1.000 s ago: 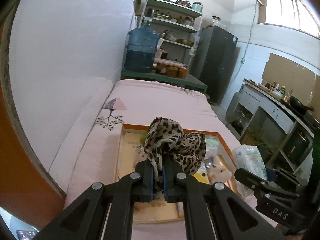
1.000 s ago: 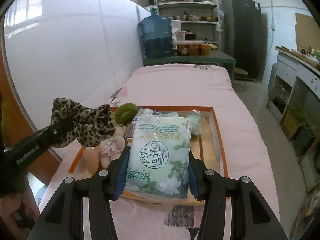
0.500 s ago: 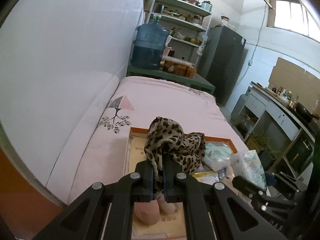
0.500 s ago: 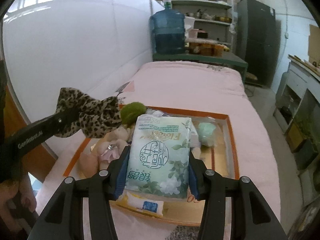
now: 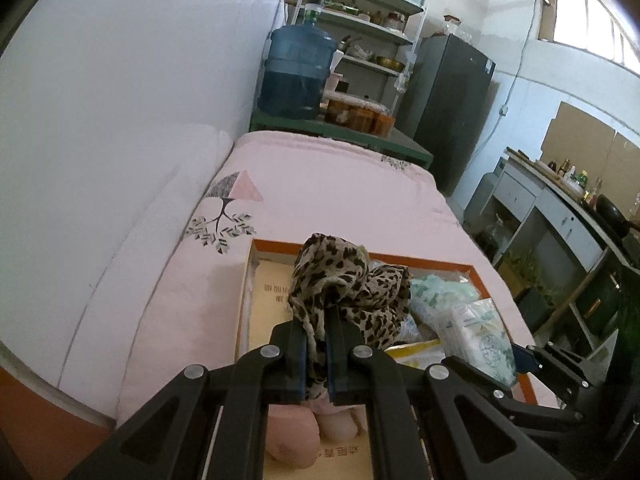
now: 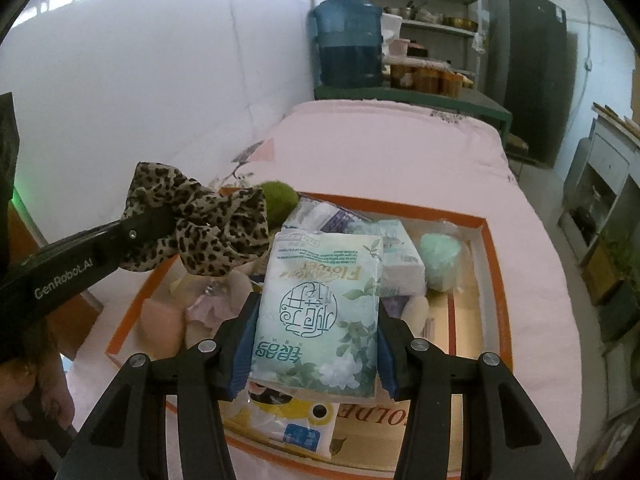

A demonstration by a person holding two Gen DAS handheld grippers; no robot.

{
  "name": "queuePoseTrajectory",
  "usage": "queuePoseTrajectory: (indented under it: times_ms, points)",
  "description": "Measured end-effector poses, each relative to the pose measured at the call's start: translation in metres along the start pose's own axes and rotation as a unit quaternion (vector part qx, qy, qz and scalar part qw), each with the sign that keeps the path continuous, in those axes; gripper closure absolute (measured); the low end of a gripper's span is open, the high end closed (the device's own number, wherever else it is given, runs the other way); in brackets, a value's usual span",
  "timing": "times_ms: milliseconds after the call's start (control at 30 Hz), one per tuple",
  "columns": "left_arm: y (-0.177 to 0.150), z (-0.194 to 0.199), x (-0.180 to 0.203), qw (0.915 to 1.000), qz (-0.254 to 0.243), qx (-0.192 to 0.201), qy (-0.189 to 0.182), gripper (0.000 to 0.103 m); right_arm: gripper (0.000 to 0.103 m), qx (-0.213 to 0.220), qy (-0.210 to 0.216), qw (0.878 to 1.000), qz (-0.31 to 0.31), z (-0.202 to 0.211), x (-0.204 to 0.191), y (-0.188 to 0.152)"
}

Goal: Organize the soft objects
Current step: 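Lower the scarf into the box and open the left tool while the right tool releases the tissue pack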

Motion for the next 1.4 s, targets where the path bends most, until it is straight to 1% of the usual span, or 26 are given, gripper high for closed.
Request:
queuePoseTrajectory:
  times_ms: [333, 533, 667, 767, 867, 900, 933, 1000, 1033, 1267, 1400]
  points:
    - [-0.016, -0.021, 0.007, 0.9995, -0.019, -0.025, 0.003, 0.097, 0.051, -0.013, 0.001, 1.0, -0.003, -0.015, 0.005, -0.007]
    - [-0.022, -0.03, 0.004, 0.999, -0.021, -0.037, 0.01, 0.096, 0.051, -0.016, 0.001, 1.0, 0.001, -0.024, 0.004, -0.007]
    - [-0.026, -0.036, 0.001, 0.9987, -0.017, -0.046, 0.009, 0.096, 0.051, -0.019, 0.001, 1.0, 0.004, -0.028, 0.003, -0.009]
    - [-0.027, -0.037, -0.002, 0.9988, -0.012, -0.046, 0.005, 0.092, 0.051, -0.021, 0.001, 1.0, 0.004, -0.031, 0.003, -0.01]
    - [-0.026, -0.035, -0.003, 0.999, -0.01, -0.042, 0.007, 0.081, 0.051, -0.02, 0.0, 1.0, 0.005, -0.033, 0.002, -0.01]
    - [-0.026, -0.035, -0.003, 0.9991, -0.009, -0.042, 0.007, 0.074, 0.051, -0.02, 0.001, 1.0, 0.006, -0.033, 0.002, -0.01]
    - [-0.026, -0.035, -0.003, 0.9991, -0.009, -0.041, 0.007, 0.065, 0.051, -0.02, 0.001, 1.0, 0.006, -0.033, 0.002, -0.011]
    - [-0.027, -0.035, -0.004, 0.9991, -0.009, -0.04, 0.008, 0.055, 0.051, -0.019, 0.002, 1.0, 0.004, -0.032, 0.002, -0.012]
    - [-0.027, -0.035, -0.004, 0.9991, -0.009, -0.04, 0.008, 0.053, 0.051, -0.019, 0.002, 1.0, 0.005, -0.032, 0.001, -0.012]
    - [-0.027, -0.031, 0.0, 0.9993, -0.013, -0.035, 0.006, 0.051, 0.044, -0.018, 0.005, 1.0, 0.007, -0.03, -0.002, -0.013]
    - [-0.026, -0.029, 0.001, 0.9994, -0.015, -0.031, 0.006, 0.046, 0.043, -0.016, 0.003, 1.0, 0.007, -0.028, -0.003, -0.012]
Point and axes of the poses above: each gripper's, at about its wrist camera, not at the fingertips, and z roughly against the way its jaws point, x to its right, y to its top, the point moved 7 cm from there along -z, roughly the way its jaws point, and after that the axes turned 8 degrees about -y, right-handed, at the moved point
